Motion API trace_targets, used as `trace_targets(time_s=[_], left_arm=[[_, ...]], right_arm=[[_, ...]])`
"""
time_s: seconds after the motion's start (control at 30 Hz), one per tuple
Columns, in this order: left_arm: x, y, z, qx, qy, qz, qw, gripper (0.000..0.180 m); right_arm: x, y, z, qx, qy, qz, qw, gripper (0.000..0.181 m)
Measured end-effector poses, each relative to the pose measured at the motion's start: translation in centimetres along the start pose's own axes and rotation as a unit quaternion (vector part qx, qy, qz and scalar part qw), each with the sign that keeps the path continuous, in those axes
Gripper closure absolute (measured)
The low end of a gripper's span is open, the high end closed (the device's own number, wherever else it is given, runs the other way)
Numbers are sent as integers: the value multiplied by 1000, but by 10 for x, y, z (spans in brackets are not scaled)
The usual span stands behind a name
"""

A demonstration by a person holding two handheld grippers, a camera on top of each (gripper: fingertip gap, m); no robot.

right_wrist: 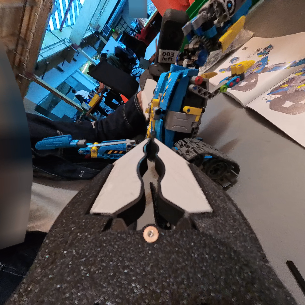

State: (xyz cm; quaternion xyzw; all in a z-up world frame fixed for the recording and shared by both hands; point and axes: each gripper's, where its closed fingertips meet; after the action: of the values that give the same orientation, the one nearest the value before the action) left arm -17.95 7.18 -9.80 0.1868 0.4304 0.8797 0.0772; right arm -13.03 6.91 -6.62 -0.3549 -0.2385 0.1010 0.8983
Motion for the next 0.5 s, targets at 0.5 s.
trace_targets(time_s=[0.5], left_arm=[[-2,1,-4,-11,2,10,1000,120]], right_arm=[[-10,-13,-13,21,-40,-26,999,181]])
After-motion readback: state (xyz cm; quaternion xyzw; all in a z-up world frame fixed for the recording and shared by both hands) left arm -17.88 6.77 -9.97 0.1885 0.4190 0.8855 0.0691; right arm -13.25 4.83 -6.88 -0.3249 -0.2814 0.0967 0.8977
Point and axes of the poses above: each gripper's, where its closed fingertips meet, x back along the fingers, z out of its top, y = z × x across the jaws, and after that the axes turned 14 degrees about -y, right-handed
